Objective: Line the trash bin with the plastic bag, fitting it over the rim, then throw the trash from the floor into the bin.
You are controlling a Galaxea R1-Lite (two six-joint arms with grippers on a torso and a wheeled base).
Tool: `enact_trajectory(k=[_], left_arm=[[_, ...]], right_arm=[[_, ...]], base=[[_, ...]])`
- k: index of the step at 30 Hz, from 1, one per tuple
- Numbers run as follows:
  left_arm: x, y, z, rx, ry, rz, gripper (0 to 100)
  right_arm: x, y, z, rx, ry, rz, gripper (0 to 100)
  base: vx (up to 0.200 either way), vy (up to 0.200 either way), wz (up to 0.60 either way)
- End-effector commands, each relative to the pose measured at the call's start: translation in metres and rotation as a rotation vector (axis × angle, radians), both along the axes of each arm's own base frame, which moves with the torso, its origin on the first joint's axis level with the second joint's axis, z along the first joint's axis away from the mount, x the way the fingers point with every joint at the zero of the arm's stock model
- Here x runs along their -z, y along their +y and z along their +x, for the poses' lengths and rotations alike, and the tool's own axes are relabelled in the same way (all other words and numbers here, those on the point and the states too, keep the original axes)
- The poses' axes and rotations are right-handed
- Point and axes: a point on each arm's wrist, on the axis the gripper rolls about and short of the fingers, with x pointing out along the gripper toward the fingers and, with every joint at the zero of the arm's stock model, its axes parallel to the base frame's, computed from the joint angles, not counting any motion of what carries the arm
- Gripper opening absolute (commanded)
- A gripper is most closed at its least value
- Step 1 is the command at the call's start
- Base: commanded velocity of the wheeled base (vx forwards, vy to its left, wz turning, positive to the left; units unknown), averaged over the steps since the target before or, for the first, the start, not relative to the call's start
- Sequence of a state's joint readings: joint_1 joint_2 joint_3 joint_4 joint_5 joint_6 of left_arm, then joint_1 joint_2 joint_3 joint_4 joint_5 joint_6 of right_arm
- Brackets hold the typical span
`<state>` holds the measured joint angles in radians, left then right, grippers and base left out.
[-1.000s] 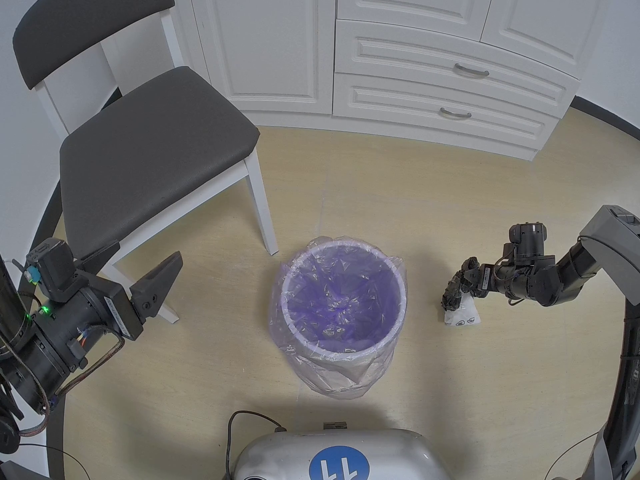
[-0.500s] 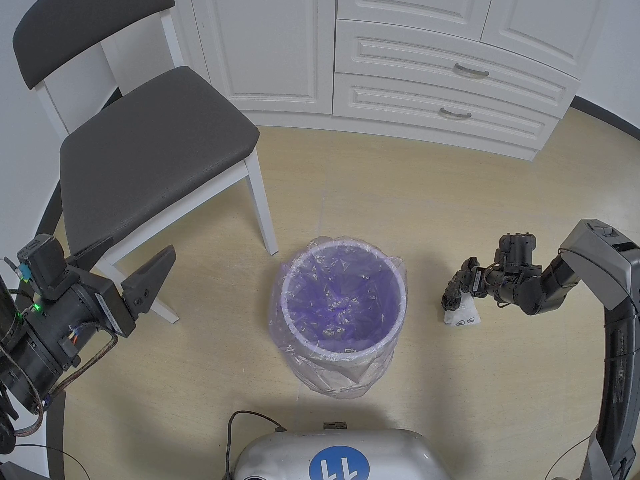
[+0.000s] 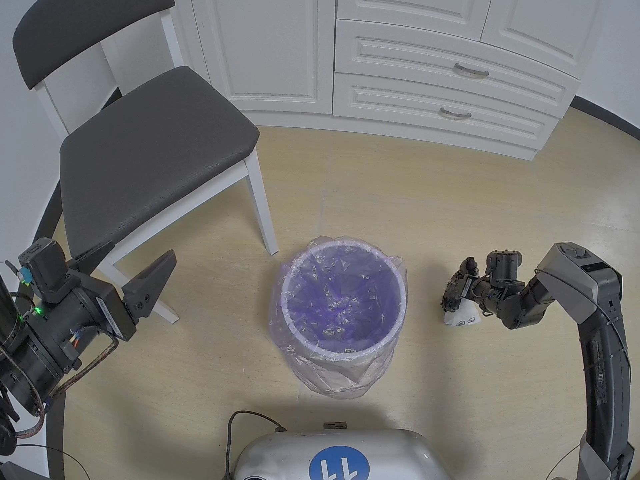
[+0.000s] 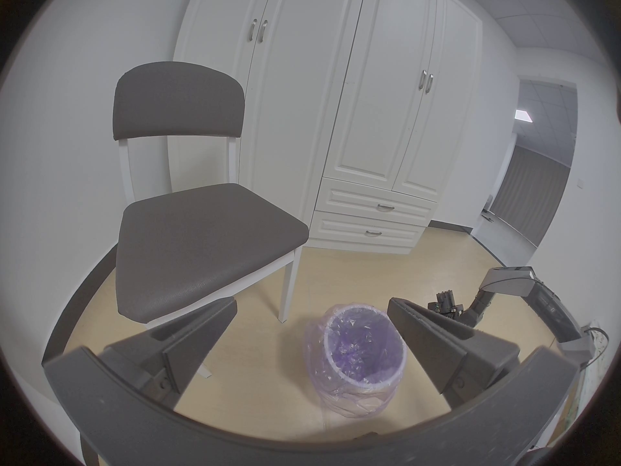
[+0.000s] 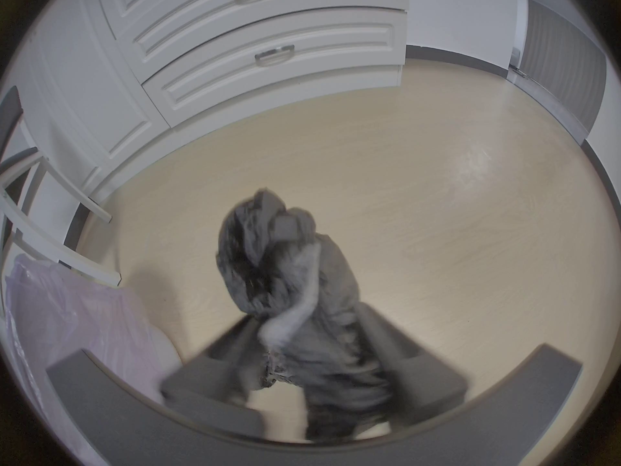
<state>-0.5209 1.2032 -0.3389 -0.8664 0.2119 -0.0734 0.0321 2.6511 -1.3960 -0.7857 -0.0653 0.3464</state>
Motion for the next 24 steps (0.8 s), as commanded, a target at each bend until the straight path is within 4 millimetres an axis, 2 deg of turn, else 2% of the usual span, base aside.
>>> enact_trajectory(k=[1,4,5,7,8,10,13,17,18,20,22,23,24], left_arm=[[0.001,-0.001,0.001,0.002,0.006,0.003,100],[0.001,-0.001,0.001,0.006,0.007,0.004,100],[0.001,-0.001,0.001,0.006,0.007,0.004,100],[0.002,-0.002,0.001,0.007,0.011,0.006,100],[0.002,-0.002,0.001,0.007,0.011,0.006,100],[0.003,-0.002,0.0,0.013,0.014,0.008,100],[0.002,-0.002,-0.001,0.013,0.007,0.005,100],[0.0,-0.002,-0.002,0.016,-0.004,-0.001,100],[0.0,-0.002,-0.002,0.016,-0.004,-0.001,100],[0.001,-0.001,-0.003,0.013,-0.004,0.001,100],[0.0,-0.001,-0.003,0.015,-0.008,-0.002,100],[-0.001,-0.001,-0.003,0.013,-0.014,-0.005,100],[-0.001,-0.001,-0.003,0.013,-0.014,-0.005,100]], right_arm=[[0.007,0.0,-0.002,-0.001,0.018,0.0,0],[-0.027,-0.002,-0.011,0.0,-0.006,-0.008,0],[-0.027,-0.002,-0.011,0.0,-0.006,-0.008,0],[-0.068,0.007,-0.033,-0.04,-0.038,-0.047,0],[-0.068,0.007,-0.033,-0.04,-0.038,-0.047,0],[-0.112,0.024,-0.062,-0.103,-0.092,-0.115,0],[-0.152,0.039,-0.095,-0.16,-0.185,-0.157,0],[-0.189,0.058,-0.136,-0.228,-0.312,-0.189,0],[-0.19,0.059,-0.138,-0.23,-0.314,-0.192,0],[-0.21,0.08,-0.169,-0.261,-0.388,-0.22,0],[-0.213,0.088,-0.175,-0.269,-0.401,-0.219,0],[-0.217,0.11,-0.186,-0.289,-0.438,-0.205,0],[-0.217,0.11,-0.186,-0.289,-0.438,-0.205,0]], base=[[0.0,0.0,0.0],[0.0,0.0,0.0],[0.0,0.0,0.0],[0.0,0.0,0.0],[0.0,0.0,0.0],[0.0,0.0,0.0],[0.0,0.0,0.0],[0.0,0.0,0.0],[0.0,0.0,0.0],[0.0,0.0,0.0],[0.0,0.0,0.0],[0.0,0.0,0.0],[0.0,0.0,0.0]])
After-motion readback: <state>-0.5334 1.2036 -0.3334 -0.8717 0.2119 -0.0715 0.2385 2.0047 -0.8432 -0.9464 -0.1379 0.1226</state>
